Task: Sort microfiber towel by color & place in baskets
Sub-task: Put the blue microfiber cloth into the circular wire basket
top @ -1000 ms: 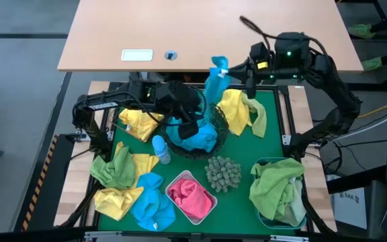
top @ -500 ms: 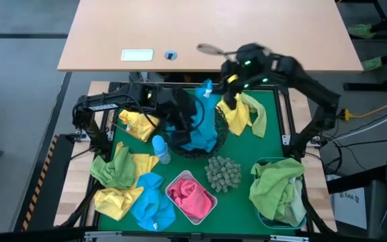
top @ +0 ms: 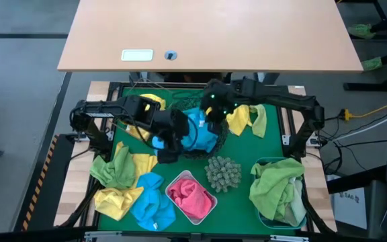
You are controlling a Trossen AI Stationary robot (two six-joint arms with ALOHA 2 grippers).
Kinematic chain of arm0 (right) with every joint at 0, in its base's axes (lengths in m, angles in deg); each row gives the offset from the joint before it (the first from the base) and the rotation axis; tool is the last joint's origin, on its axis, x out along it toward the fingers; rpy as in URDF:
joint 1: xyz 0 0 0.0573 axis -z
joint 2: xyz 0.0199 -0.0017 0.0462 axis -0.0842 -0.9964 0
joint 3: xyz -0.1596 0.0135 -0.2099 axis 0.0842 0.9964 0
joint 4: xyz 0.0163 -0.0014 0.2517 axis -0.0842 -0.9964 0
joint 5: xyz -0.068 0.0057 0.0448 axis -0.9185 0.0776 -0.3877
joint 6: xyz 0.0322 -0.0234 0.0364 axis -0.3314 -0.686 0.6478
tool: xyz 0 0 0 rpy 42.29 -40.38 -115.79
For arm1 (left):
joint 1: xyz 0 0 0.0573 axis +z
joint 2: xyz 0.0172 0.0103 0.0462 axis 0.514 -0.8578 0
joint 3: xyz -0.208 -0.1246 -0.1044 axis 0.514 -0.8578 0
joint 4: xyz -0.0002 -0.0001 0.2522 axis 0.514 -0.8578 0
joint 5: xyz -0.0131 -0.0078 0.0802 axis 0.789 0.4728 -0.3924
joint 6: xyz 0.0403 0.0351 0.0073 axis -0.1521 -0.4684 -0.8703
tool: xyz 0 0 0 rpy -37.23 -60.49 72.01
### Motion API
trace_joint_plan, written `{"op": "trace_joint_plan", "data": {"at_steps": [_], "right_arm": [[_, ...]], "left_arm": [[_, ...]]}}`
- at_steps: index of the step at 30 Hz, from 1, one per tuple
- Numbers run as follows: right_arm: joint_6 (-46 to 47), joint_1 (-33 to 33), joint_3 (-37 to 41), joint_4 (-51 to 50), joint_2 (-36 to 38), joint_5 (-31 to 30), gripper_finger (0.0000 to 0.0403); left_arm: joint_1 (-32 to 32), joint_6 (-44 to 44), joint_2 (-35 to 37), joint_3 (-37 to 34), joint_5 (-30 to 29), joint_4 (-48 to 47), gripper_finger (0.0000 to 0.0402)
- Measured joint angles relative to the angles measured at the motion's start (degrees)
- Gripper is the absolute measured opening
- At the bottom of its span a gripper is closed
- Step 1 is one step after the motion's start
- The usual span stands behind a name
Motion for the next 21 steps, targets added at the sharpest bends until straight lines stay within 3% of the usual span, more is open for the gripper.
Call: {"op": "trace_joint_plan", "data": {"at_steps": [6,11,21], "right_arm": [[0.1,-0.6,7.0,1.0,0.0,0.1,0.0003],[0.1,-0.6,11.2,1.2,0.0,0.1,0.0003],[0.2,-0.6,13.4,1.6,0.0,0.2,0.0011]], "left_arm": [[-5.4,2.0,0.0,0.0,0.0,-0.7,0.0126],[-10.5,8.7,0.0,0.0,0.0,-0.6,0.0126],[-22.0,22.9,0.0,-1.7,-2.7,-0.6,0.0126]]}}
